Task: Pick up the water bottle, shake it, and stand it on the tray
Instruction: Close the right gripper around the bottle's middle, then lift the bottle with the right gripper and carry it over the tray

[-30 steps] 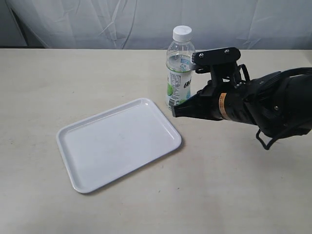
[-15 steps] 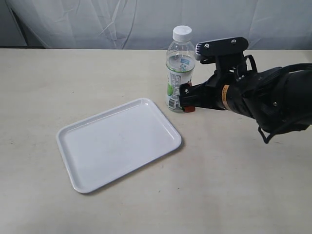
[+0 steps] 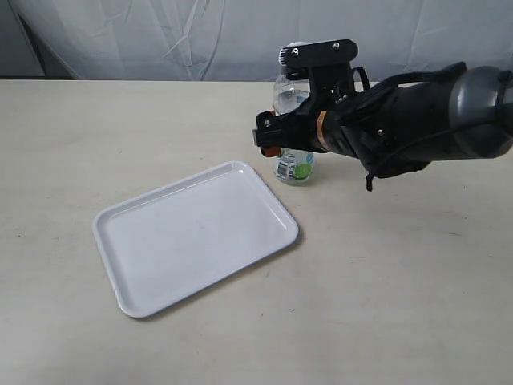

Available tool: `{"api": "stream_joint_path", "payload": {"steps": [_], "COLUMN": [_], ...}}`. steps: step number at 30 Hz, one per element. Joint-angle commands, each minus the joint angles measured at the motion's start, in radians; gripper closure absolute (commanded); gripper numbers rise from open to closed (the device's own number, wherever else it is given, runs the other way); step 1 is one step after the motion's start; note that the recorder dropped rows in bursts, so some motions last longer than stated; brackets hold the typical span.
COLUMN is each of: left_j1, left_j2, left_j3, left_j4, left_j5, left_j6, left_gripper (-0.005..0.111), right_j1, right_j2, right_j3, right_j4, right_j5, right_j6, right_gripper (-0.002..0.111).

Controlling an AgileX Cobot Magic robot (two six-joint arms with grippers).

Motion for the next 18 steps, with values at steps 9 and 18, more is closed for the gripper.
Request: {"api": "stream_joint_path", "payload": {"steps": [9,18], "left_j1": [-0.002,-0.002], "left_j2": [-0.005,-0.005], "left_j3": [0.004,0.004], "left_j4": [-0.004,-0.004], "left_j5": [-0.010,-0.010], "left_j6": [-0.002,-0.002], "left_gripper": [0.106,0.106], "right_j1": [-0.001,-0.001], "right_j2": [0.116,0.171], "right_j3": [-0.120,-0.170], "right_j4": [-0.005,-0.005], "right_j5": [0.022,0.052], "right_j6": [0.001,0.001], "right_gripper": [0.004,0.004]}}
